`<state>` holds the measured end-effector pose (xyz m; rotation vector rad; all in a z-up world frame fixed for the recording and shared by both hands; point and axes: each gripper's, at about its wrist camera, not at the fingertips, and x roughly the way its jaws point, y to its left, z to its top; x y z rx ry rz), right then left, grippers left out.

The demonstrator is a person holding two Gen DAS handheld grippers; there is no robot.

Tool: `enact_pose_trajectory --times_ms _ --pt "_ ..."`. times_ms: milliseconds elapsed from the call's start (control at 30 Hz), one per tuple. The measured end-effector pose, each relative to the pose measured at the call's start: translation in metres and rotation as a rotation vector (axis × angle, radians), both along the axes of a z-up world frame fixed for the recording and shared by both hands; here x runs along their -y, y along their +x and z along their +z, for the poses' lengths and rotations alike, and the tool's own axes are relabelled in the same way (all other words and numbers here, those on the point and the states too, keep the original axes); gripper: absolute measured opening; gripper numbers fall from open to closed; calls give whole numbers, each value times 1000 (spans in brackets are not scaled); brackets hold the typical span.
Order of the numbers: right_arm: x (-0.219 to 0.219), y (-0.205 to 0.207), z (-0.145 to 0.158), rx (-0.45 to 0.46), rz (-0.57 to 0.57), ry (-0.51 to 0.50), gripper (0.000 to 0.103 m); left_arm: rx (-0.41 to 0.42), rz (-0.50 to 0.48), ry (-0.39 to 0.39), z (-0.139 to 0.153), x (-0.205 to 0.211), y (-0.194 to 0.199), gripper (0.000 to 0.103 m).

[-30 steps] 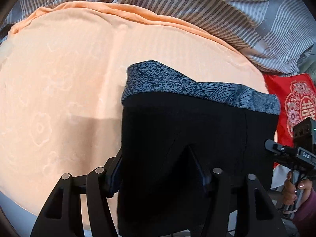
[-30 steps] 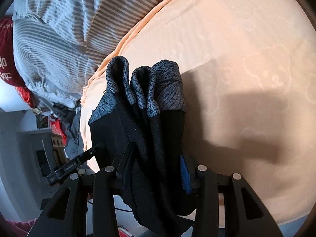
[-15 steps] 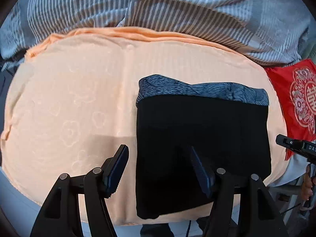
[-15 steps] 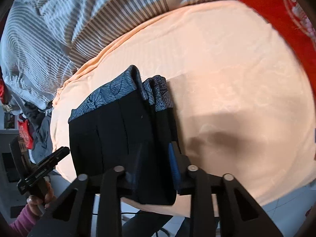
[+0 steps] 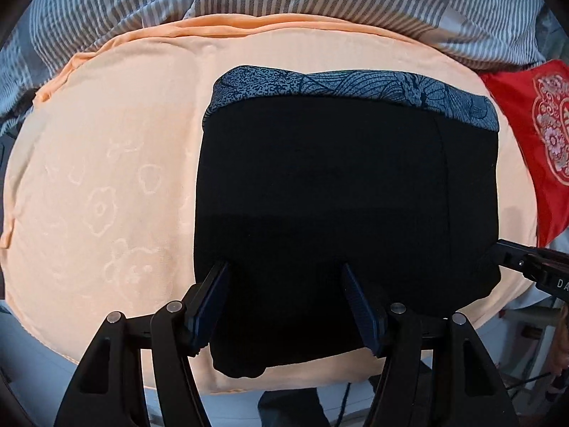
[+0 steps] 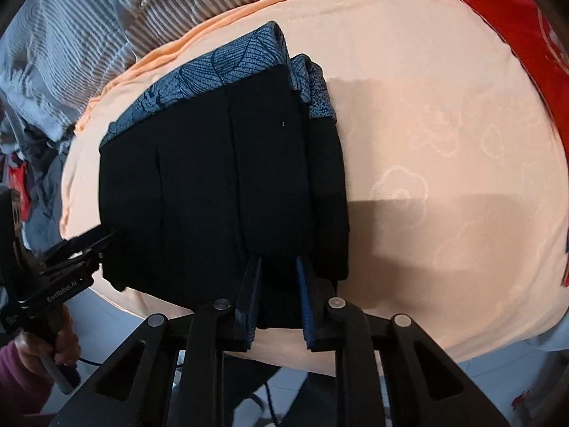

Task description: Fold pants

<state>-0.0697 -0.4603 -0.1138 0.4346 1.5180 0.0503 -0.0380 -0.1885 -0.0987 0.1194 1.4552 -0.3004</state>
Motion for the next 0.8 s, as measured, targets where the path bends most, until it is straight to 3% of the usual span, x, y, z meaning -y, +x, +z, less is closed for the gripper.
enact_pose_trajectory --times_ms 233,267,300,333,367,500,567,600,800 --pt "2 -9 14 -62 -27 -25 24 -36 13 43 18 -1 -9 67" --pt "3 -11 18 -66 -36 -17 27 -38 12 52 21 0 -12 73" --pt "2 -14 23 -69 -42 -13 29 -39 14 59 26 0 -13 89" --pt "2 -16 26 -70 -44 -13 36 -33 17 63 31 0 -17 95" --pt "0 -17 30 -72 -46 -17 45 -25 18 65 36 0 -20 95" --pt "-13 -21 48 -61 -42 -35 61 -38 17 79 46 1 -26 95" --pt "-18 -22 56 -57 -37 -59 73 -45 13 96 50 3 -28 95" --pt "-20 -22 60 -53 -35 -68 76 -46 10 102 52 4 -29 102" --pt "-29 -24 83 -23 -38 -114 86 -36 0 102 66 6 -32 102"
